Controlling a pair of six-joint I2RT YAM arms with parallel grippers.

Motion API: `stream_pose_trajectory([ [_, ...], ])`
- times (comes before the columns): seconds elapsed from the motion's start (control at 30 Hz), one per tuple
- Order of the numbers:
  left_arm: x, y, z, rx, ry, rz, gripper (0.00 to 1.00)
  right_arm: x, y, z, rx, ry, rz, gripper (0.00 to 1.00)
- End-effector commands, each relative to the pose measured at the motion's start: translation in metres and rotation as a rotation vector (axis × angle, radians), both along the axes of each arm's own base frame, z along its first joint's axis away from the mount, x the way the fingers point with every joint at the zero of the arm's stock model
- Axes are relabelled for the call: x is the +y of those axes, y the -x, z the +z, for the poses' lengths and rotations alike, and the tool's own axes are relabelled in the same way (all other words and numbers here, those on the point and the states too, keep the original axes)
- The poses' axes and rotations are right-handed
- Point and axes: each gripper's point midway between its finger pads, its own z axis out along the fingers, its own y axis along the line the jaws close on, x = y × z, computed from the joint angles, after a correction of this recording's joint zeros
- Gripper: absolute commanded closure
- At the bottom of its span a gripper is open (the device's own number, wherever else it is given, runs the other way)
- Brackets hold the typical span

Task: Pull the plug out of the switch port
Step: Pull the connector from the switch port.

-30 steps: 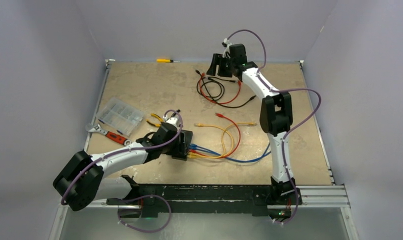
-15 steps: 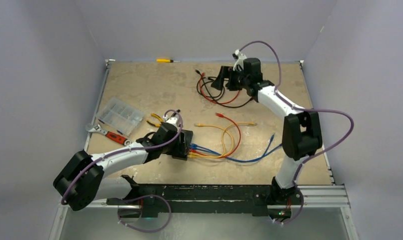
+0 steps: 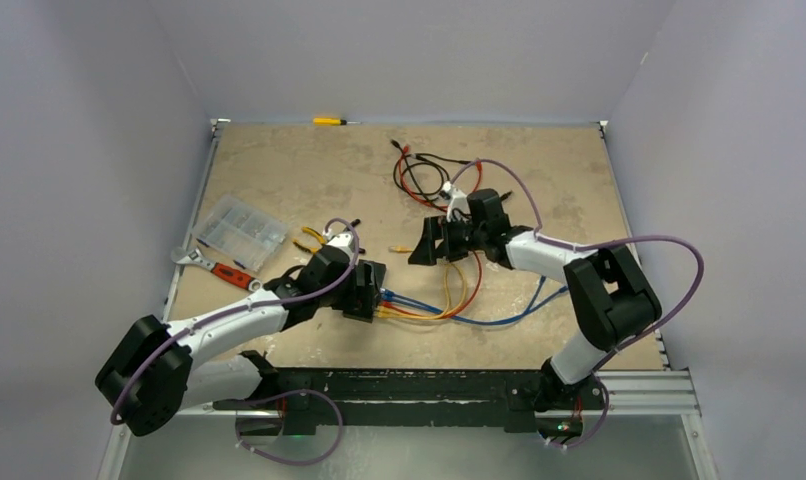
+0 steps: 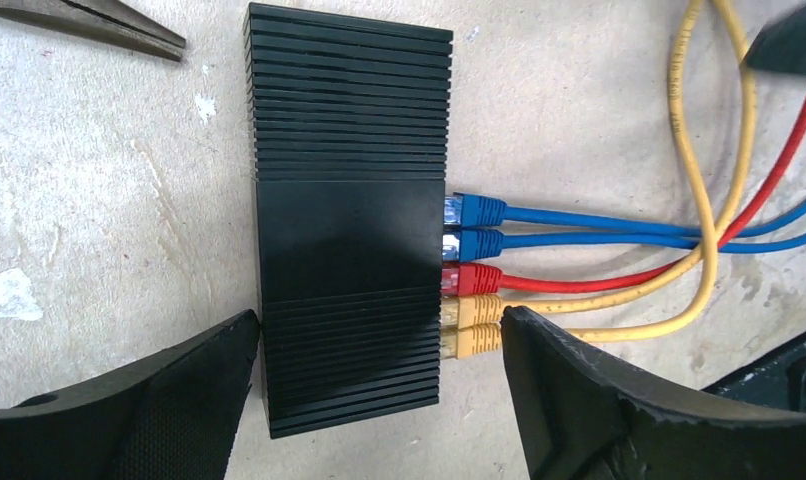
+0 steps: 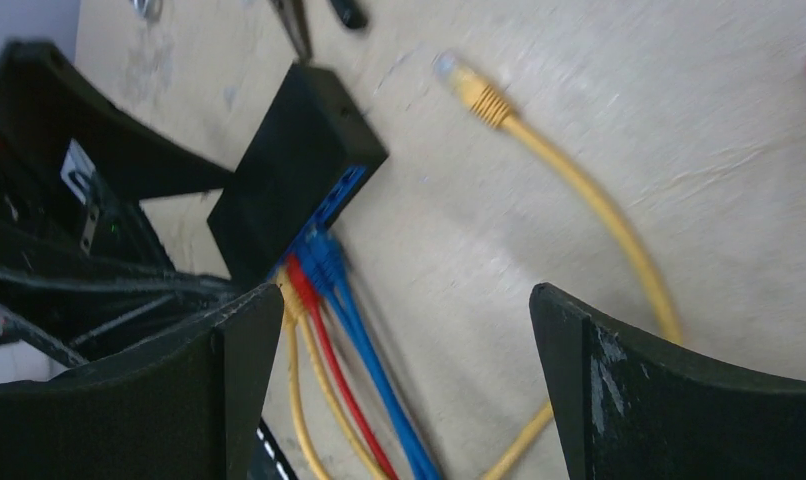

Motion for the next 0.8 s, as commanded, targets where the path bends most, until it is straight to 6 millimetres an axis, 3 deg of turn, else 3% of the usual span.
stream_pose_trajectory([
  [0.0, -0.003, 0.000, 0.013, -0.029, 0.044, -0.005, 0.11, 0.016, 0.022, 0.019, -0.074, -0.063, 0.075, 0.05],
  [0.2, 0.003, 0.000, 0.011, -0.026, 0.023, 0.020, 0.11, 0.032, 0.047, 0.012, -0.047, -0.074, 0.120, 0.06],
  [0.43, 0.007, 0.000, 0.005, -0.004, 0.015, 0.045, 0.16, 0.066, 0.059, -0.006, -0.004, -0.050, 0.184, 0.16],
  [0.63, 0.017, -0.002, 0.008, -0.002, 0.011, 0.074, 0.22, 0.090, 0.077, -0.033, 0.069, -0.023, 0.242, 0.32],
  [0.77, 0.026, -0.003, 0.012, -0.018, -0.021, 0.093, 0.25, 0.098, 0.088, -0.036, 0.111, -0.044, 0.265, 0.51],
])
